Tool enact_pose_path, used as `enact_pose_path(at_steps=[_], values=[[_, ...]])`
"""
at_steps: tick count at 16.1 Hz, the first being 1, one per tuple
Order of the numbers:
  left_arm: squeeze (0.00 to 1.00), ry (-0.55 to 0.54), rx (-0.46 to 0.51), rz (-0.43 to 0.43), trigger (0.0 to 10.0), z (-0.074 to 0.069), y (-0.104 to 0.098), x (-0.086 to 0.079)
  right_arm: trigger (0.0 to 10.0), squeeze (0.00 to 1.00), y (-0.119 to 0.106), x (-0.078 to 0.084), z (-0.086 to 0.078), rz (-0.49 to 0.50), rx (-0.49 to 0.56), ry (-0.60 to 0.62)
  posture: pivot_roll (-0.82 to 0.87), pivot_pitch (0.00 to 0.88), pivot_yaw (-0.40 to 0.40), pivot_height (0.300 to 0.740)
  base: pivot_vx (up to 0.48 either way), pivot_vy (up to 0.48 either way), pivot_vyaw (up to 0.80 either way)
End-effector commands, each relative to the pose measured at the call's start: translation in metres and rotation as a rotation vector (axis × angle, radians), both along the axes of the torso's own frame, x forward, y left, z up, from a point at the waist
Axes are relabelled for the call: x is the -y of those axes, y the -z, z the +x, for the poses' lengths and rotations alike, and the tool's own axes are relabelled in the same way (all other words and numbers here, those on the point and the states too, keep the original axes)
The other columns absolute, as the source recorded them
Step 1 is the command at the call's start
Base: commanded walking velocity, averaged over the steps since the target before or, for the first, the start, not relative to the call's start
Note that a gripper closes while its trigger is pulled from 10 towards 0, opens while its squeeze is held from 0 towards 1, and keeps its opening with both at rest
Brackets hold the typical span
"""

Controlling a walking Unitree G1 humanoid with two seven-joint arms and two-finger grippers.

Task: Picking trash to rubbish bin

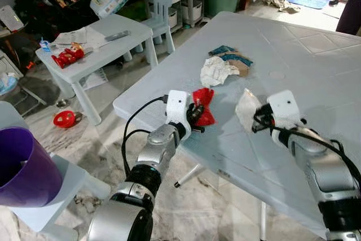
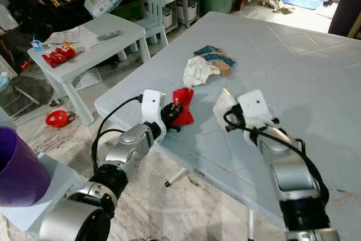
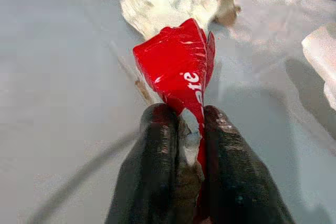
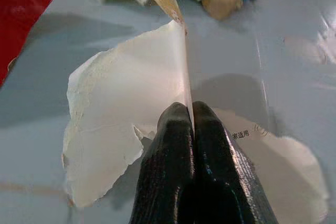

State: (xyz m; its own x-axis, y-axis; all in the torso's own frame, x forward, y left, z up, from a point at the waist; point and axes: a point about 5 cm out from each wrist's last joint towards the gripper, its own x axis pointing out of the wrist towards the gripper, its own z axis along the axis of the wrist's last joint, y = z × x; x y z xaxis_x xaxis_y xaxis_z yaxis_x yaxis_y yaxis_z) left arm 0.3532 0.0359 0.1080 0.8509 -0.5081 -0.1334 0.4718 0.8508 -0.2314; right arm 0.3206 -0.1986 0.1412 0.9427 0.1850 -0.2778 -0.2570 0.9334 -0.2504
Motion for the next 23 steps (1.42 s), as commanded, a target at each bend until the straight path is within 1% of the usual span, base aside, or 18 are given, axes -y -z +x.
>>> enact_pose_path(at_steps=[1, 2, 3, 4, 6, 7, 8, 9, 10, 11, 12, 13, 14, 15, 16, 17, 19, 23], values=[[0.0, -0.029, 0.037, -0.044, 0.0, -0.003, -0.003, 0.002, 0.0, 0.0, 0.0, -0.003, 0.002, 0.01, 0.005, -0.006, -0.09, 0.025, 0.061, 0.74, 0.0, 0.0, 0.0], [0.0, -0.048, 0.069, -0.05, 0.0, -0.002, -0.008, -0.002, 0.0, 0.0, 0.001, -0.004, 0.002, 0.017, 0.007, -0.004, -0.09, 0.022, 0.059, 0.74, 0.0, 0.0, 0.0], [0.0, -0.049, 0.108, -0.074, 0.0, -0.002, -0.015, -0.006, 0.0, 0.0, 0.0, -0.005, 0.004, 0.035, 0.025, 0.02, -0.09, 0.02, 0.058, 0.74, 0.0, 0.0, 0.0], [0.0, -0.039, 0.112, -0.094, 0.0, -0.004, -0.018, -0.007, 0.0, 0.0, -0.001, -0.008, 0.005, 0.049, 0.035, 0.016, -0.08, 0.017, 0.057, 0.74, 0.0, 0.0, 0.0], [0.0, -0.05, 0.175, -0.09, 0.0, -0.008, -0.028, -0.014, 0.0, 0.0, -0.005, -0.014, 0.008, 0.073, 0.062, 0.012, -0.07, 0.015, 0.05, 0.74, 0.0, 0.0, 0.0], [0.0, -0.065, 0.187, -0.087, 0.0, -0.009, -0.03, -0.019, 0.0, 0.0, -0.006, -0.016, 0.009, 0.077, 0.067, 0.004, -0.07, 0.016, 0.049, 0.74, 0.0, 0.0, 0.0], [0.0, -0.107, 0.211, -0.074, 0.0, -0.011, -0.031, -0.029, 0.0, 0.0, -0.005, -0.02, 0.009, 0.082, 0.067, -0.003, -0.06, 0.016, 0.046, 0.74, 0.0, 0.0, 0.0], [0.0, -0.158, 0.207, -0.067, 0.0, -0.013, -0.031, -0.041, 0.0, 0.0, -0.004, -0.024, 0.01, 0.086, 0.07, -0.018, -0.05, 0.015, 0.041, 0.74, 0.0, 0.0, 0.0], [0.0, -0.23, 0.194, -0.073, 0.0, -0.016, -0.03, -0.058, 0.0, 0.0, -0.003, -0.03, 0.01, 0.099, 0.07, -0.03, -0.04, 0.014, 0.029, 0.74, 0.0, 0.0, 0.0], [0.0, -0.273, 0.2, -0.076, 0.0, -0.02, -0.032, -0.07, 0.0, 0.0, -0.003, -0.036, 0.011, 0.112, 0.074, -0.042, -0.03, 0.013, 0.024, 0.74, 0.0, 0.0, 0.0], [0.0, -0.297, 0.215, -0.074, 0.0, -0.023, -0.034, -0.077, 0.0, 0.0, -0.005, -0.039, 0.012, 0.125, 0.088, -0.046, -0.02, 0.013, 0.021, 0.74, 0.0, 0.0, 0.0], [0.0, -0.324, 0.259, -0.058, 0.0, -0.027, -0.039, -0.084, 0.0, 0.0, -0.007, -0.041, 0.012, 0.138, 0.105, -0.046, -0.02, 0.012, 0.019, 0.74, 0.0, 0.0, 0.0], [0.0, -0.358, 0.312, -0.036, 0.0, -0.031, -0.045, -0.091, 0.0, 0.0, -0.011, -0.042, 0.013, 0.157, 0.148, -0.03, -0.01, 0.012, 0.015, 0.74, 0.0, 0.0, 0.0], [0.0, -0.41, 0.395, 0.018, 0.0, -0.036, -0.053, -0.1, 0.0, 0.0, -0.017, -0.044, 0.014, 0.176, 0.196, -0.01, 0.0, 0.013, 0.011, 0.74, 0.0, 0.0, 0.0], [0.0, -0.457, 0.432, 0.06, 0.0, -0.038, -0.056, -0.108, 0.0, 0.0, -0.021, -0.047, 0.014, 0.196, 0.23, -0.002, 0.0, 0.014, 0.009, 0.74, 0.0, 0.0, 0.0], [0.0, -0.502, 0.426, 0.064, 0.0, -0.038, -0.058, -0.113, 0.0, 0.0, -0.023, -0.05, 0.014, 0.214, 0.249, 0.003, 0.0, 0.015, 0.008, 0.74, 0.0, 0.0, 0.0], [0.0, -0.503, 0.428, 0.068, 0.0, -0.036, -0.063, -0.111, 0.0, 0.0, -0.022, -0.054, 0.014, 0.211, 0.254, -0.01, 0.0, 0.015, 0.008, 0.74, 0.0, 0.0, 0.0], [0.0, -0.512, 0.411, 0.056, 0.0, -0.033, -0.063, -0.107, 0.0, 0.0, -0.024, -0.052, 0.015, 0.208, 0.274, -0.005, -0.01, 0.016, 0.01, 0.74, 0.0, 0.0, 0.72]])
